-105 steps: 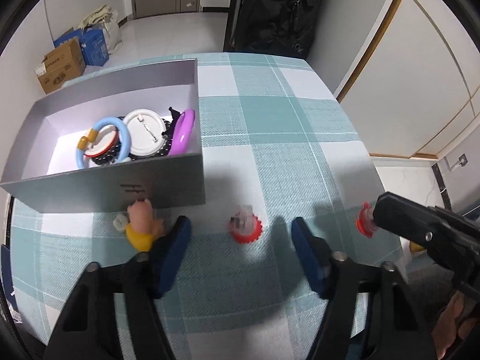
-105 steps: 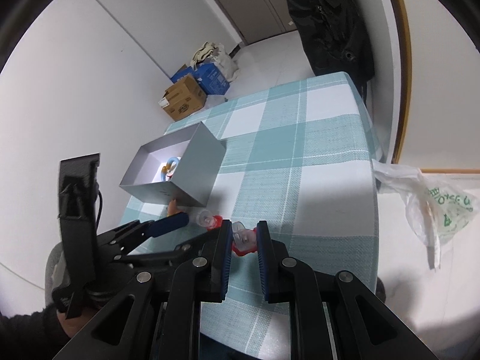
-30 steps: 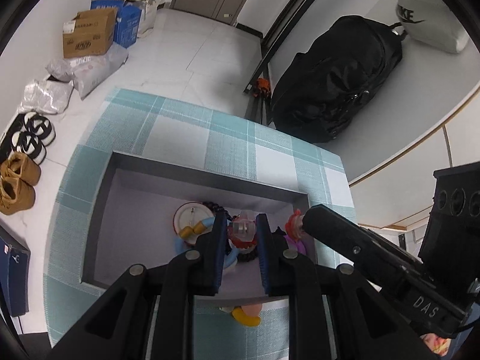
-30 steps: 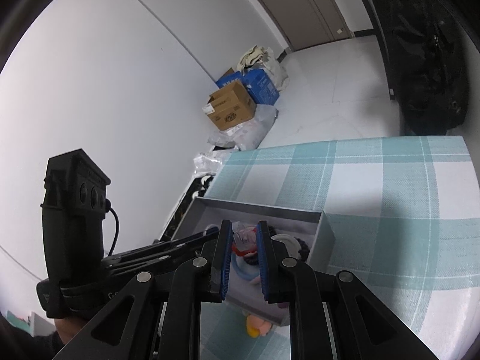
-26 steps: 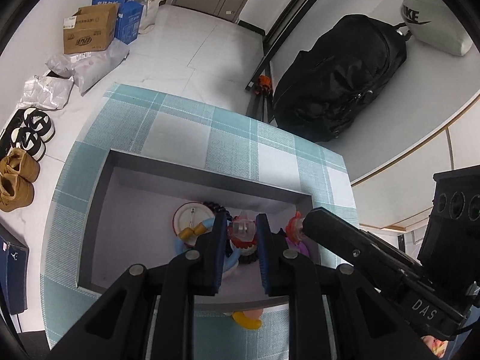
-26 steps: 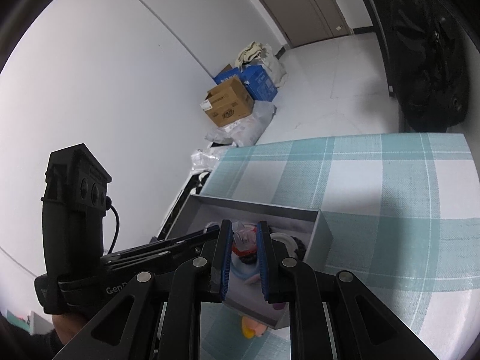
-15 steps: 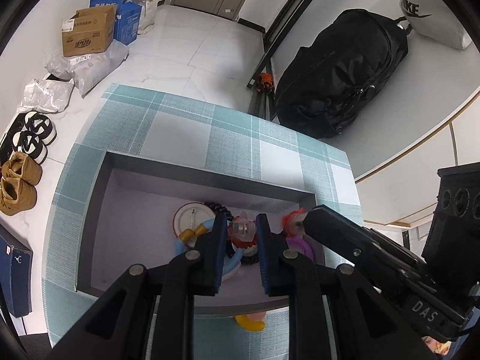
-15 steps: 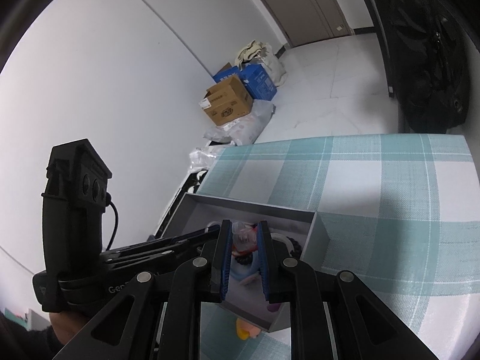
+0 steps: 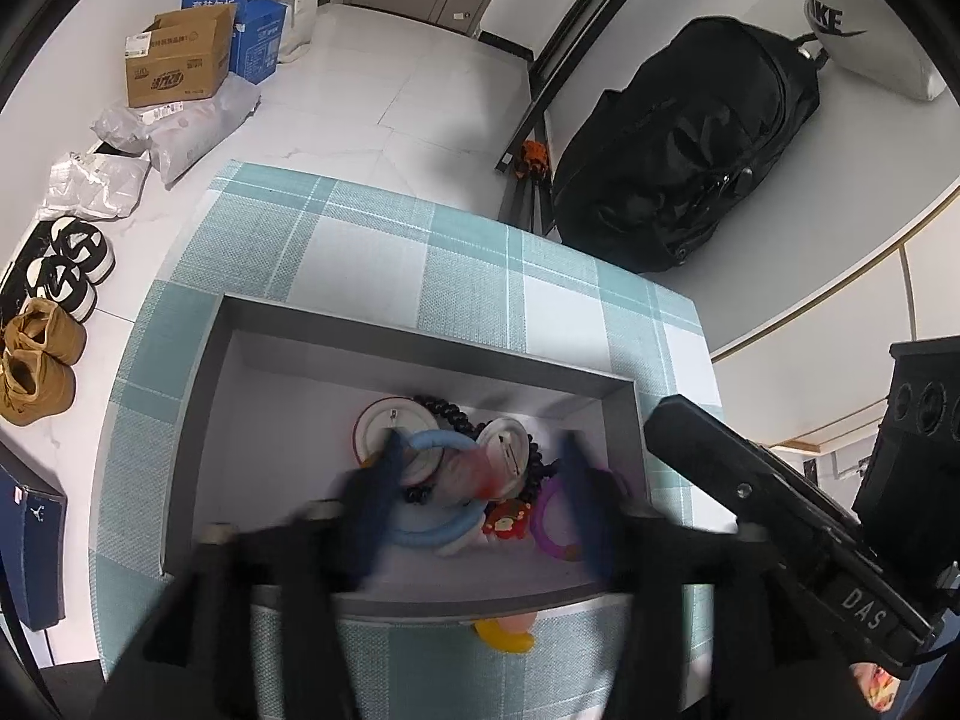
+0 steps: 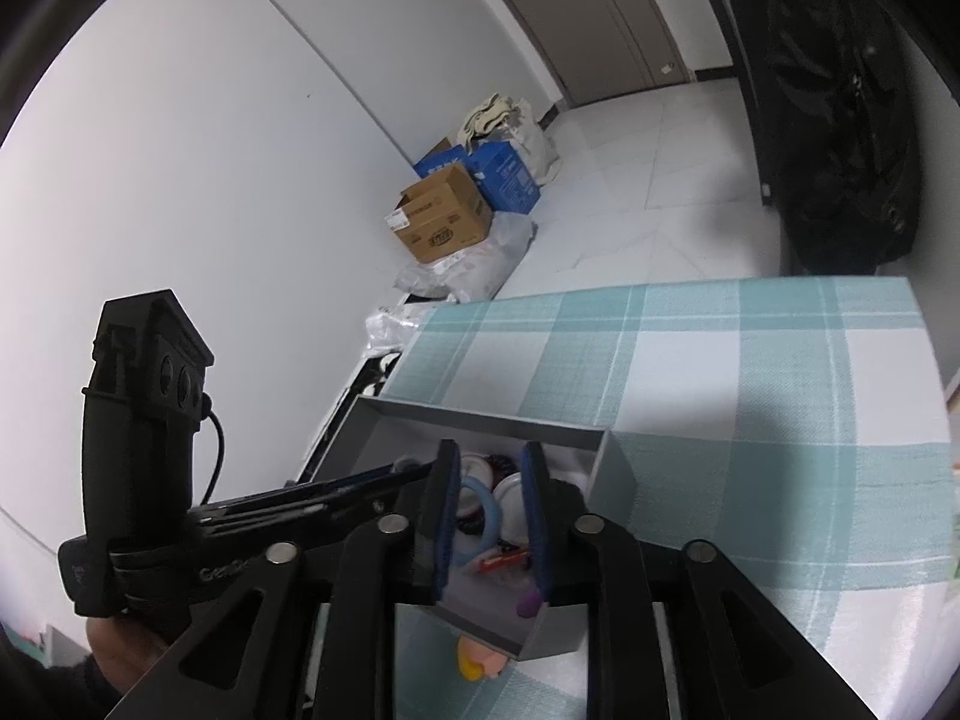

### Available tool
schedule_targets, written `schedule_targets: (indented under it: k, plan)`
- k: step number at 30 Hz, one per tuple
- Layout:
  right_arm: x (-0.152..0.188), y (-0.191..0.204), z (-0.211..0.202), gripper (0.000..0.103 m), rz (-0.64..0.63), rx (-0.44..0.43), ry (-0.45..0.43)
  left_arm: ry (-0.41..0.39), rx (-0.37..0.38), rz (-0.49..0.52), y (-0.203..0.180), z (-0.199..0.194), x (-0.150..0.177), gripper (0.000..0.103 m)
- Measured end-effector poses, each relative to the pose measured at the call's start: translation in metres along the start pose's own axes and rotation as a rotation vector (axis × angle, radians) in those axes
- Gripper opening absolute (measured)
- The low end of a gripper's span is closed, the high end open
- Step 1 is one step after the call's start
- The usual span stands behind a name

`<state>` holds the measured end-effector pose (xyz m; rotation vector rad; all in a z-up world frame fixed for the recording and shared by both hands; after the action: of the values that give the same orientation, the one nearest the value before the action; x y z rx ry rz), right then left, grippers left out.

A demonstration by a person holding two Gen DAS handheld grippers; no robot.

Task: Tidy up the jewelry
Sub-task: 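Carry both pacifiers into the box and open both tools, then move the right tool to the pink pig figurine and close it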

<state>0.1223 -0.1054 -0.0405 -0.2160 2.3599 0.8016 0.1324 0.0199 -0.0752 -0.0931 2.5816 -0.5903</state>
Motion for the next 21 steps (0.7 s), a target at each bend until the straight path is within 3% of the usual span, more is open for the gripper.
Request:
schedule_targets:
  k: [1, 10, 18, 21]
  plan:
    - [0.0, -0.001, -0.002, 0.039, 0.004, 0.006, -0.003, -0.01, 0.01, -0.008, 0.001, -0.002, 0.0, 0.058]
    - [0.003, -0.006, -0.022, 0.065, 0.005, 0.024, -0.047, -0.019, 0.006, 0.047, -0.007, -0.011, 0.01, 0.058]
    - [0.016, 0.001, -0.04, 0.083, -0.018, 0.028, -0.072, -0.048, -0.025, 0.084, -0.008, -0.022, 0.023, 0.059]
    - [0.022, 0.003, -0.044, 0.084, -0.032, 0.033, -0.071, -0.058, -0.044, 0.105, -0.008, -0.024, 0.029, 0.059]
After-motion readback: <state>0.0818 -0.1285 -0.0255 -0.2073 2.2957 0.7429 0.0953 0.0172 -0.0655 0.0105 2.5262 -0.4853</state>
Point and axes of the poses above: each gripper's, at about its wrist camera, not at the fingertips, and z roughly the way its jaws point, y to its left, x to its underside, the point moved 4 cm from there along z, roughly the way its jaws point, and after that the axes turned 2 degrees about -y, right-handed, at the moved point
